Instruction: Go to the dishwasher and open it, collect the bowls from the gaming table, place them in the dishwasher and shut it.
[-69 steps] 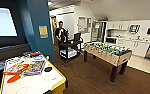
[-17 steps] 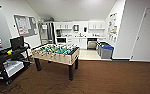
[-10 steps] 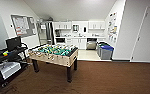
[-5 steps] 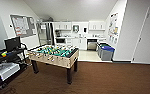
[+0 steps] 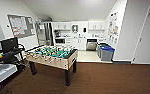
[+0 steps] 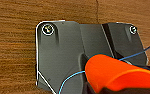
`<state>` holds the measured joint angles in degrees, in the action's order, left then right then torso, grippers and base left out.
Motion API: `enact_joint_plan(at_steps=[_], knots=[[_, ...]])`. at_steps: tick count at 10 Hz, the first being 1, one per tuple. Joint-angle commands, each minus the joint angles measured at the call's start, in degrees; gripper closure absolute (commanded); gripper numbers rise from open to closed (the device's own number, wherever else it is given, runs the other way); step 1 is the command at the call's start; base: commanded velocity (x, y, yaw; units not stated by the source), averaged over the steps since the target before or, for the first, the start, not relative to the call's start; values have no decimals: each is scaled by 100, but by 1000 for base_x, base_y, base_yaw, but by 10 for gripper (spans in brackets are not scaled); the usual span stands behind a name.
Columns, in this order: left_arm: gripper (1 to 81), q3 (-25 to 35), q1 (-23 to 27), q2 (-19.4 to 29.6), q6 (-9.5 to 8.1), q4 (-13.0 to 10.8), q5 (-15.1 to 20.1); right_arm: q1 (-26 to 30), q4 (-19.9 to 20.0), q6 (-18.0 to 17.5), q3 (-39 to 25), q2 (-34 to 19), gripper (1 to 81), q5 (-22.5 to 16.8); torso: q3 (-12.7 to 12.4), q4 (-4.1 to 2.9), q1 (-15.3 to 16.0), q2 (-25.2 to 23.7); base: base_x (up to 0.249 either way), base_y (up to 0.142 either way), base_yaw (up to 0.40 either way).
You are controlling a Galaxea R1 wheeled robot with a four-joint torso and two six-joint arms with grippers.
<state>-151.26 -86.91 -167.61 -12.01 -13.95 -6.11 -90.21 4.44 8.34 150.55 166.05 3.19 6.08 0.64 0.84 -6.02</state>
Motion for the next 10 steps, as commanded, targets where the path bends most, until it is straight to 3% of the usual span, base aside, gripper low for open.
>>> enact_joint_plan(at_steps=[1,6,10], knots=[[811,-26,275,78,14,-64,250,253,-48,-8,-54,-25,811,-319,0,0,0,0,109,-81,0],[811,-26,275,87,15,-64,250,262,-48,-8,-54,-25,811,-328,0,0,2,0,109,-71,0],[811,-26,275,87,14,-64,250,253,-48,-8,-54,-25,811,-319,0,0,2,0,109,0,0]])
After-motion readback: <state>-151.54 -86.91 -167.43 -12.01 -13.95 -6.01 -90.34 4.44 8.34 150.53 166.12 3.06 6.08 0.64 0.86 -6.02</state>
